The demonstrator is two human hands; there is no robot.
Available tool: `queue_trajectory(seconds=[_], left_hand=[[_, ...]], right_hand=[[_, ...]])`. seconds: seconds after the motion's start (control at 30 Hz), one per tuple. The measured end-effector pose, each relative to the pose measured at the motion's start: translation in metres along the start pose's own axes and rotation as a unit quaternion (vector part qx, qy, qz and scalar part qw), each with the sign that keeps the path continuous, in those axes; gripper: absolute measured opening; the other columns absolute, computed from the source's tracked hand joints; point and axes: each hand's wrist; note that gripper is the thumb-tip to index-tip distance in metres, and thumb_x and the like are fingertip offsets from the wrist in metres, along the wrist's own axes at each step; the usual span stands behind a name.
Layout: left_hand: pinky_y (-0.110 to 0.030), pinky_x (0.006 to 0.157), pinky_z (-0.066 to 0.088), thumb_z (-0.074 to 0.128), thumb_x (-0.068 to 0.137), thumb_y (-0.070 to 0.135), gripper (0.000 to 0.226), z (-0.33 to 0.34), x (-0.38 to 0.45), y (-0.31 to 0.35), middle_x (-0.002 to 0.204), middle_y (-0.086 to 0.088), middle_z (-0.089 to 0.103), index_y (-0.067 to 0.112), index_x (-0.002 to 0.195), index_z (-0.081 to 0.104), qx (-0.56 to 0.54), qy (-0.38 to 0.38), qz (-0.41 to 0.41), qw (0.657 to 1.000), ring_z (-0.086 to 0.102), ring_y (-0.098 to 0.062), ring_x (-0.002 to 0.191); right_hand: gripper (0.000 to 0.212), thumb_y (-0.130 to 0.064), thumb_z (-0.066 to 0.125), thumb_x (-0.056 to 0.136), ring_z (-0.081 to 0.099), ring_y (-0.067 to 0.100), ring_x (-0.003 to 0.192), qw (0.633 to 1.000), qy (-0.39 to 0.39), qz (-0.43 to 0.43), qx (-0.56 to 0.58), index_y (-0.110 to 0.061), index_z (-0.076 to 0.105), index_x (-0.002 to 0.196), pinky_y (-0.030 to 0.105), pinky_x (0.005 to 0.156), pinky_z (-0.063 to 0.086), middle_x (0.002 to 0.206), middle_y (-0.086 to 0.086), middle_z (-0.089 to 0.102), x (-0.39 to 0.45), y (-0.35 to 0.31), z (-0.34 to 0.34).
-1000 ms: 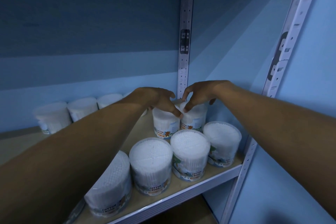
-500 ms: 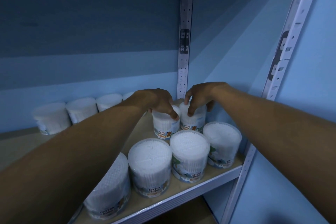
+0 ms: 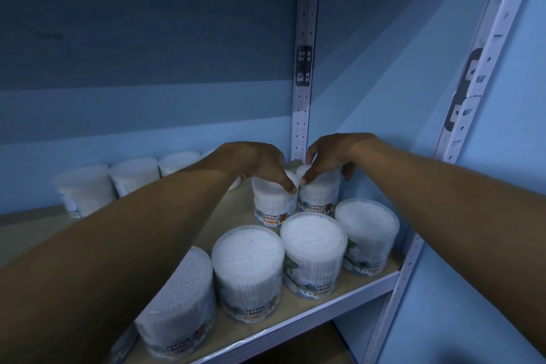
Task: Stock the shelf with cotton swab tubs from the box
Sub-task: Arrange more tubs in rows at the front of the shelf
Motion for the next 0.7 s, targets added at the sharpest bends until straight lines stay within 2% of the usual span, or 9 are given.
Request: queue_trajectory(seconds=[0.1, 0.2, 0.3, 0.4, 0.5, 0.57, 0.7], left_hand=[[-0.039, 0.092, 0.055, 0.073, 0.07, 0.065, 0.076, 0.004, 0.003, -0.004, 0.13, 0.0, 0.057, 0.022, 0.13, 0.055, 0.0, 0.002, 0.012, 1.0, 0.059, -0.025, 0.111], [-0.036, 0.088, 0.056, 0.073, 0.07, 0.066, 0.078, 0.007, 0.004, -0.006, 0.127, 0.001, 0.057, 0.021, 0.131, 0.056, -0.011, 0.015, 0.013, 1.0, 0.059, -0.024, 0.11], [-0.03, 0.073, 0.058, 0.074, 0.068, 0.067, 0.083, 0.008, 0.001, -0.005, 0.123, 0.0, 0.058, 0.018, 0.132, 0.056, -0.025, 0.023, 0.0, 0.999, 0.064, -0.024, 0.1], [-0.03, 0.072, 0.058, 0.074, 0.069, 0.066, 0.085, 0.007, -0.002, -0.003, 0.128, -0.002, 0.057, 0.016, 0.135, 0.054, -0.039, 0.03, -0.021, 0.999, 0.065, -0.024, 0.095], [-0.028, 0.064, 0.056, 0.073, 0.071, 0.066, 0.08, 0.008, -0.003, -0.001, 0.122, -0.004, 0.06, 0.014, 0.129, 0.057, -0.038, 0.031, -0.036, 0.998, 0.064, -0.022, 0.083], [-0.031, 0.068, 0.059, 0.072, 0.071, 0.068, 0.081, 0.009, -0.003, 0.0, 0.12, -0.005, 0.06, 0.013, 0.129, 0.057, -0.042, 0.038, -0.047, 0.997, 0.065, -0.023, 0.085], [-0.037, 0.082, 0.06, 0.069, 0.072, 0.07, 0.09, 0.009, -0.002, 0.001, 0.136, -0.006, 0.054, 0.015, 0.141, 0.047, -0.043, 0.036, -0.056, 0.997, 0.062, -0.026, 0.107]], right_hand=[[0.071, -0.05, 0.084, 0.072, 0.061, 0.033, 0.11, 1.0, 0.006, -0.002, -0.007, -0.021, 0.06, 0.131, 0.046, 0.078, 0.062, 0.133, 0.005, 0.051, 0.002, -0.002, 0.002], [0.067, -0.046, 0.085, 0.072, 0.064, 0.034, 0.105, 1.0, -0.004, -0.008, -0.013, -0.023, 0.061, 0.13, 0.047, 0.078, 0.062, 0.133, 0.004, 0.05, 0.001, -0.003, 0.0], [0.066, -0.041, 0.087, 0.07, 0.066, 0.034, 0.1, 1.0, -0.018, -0.014, -0.012, -0.028, 0.061, 0.129, 0.046, 0.078, 0.062, 0.137, 0.001, 0.047, 0.0, -0.002, -0.001], [0.065, -0.036, 0.087, 0.072, 0.06, 0.033, 0.112, 0.999, -0.03, -0.026, -0.014, -0.032, 0.059, 0.131, 0.044, 0.084, 0.061, 0.141, 0.0, 0.043, 0.002, 0.0, -0.002], [0.064, -0.033, 0.087, 0.073, 0.057, 0.03, 0.117, 0.999, -0.033, -0.035, 0.007, -0.038, 0.057, 0.129, 0.041, 0.09, 0.058, 0.14, -0.002, 0.045, 0.005, 0.005, -0.001], [0.066, -0.035, 0.086, 0.074, 0.055, 0.026, 0.119, 0.998, -0.031, -0.038, 0.033, -0.041, 0.053, 0.131, 0.039, 0.093, 0.057, 0.136, -0.004, 0.047, 0.006, 0.008, 0.0], [0.067, -0.05, 0.081, 0.075, 0.051, 0.026, 0.122, 0.998, -0.016, -0.049, 0.034, -0.044, 0.051, 0.134, 0.038, 0.092, 0.056, 0.139, -0.007, 0.044, 0.007, 0.009, 0.002]])
Point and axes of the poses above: each hand's wrist, its own x-axis towards the middle knuckle, its own z-axis out of the palm, y = z × x
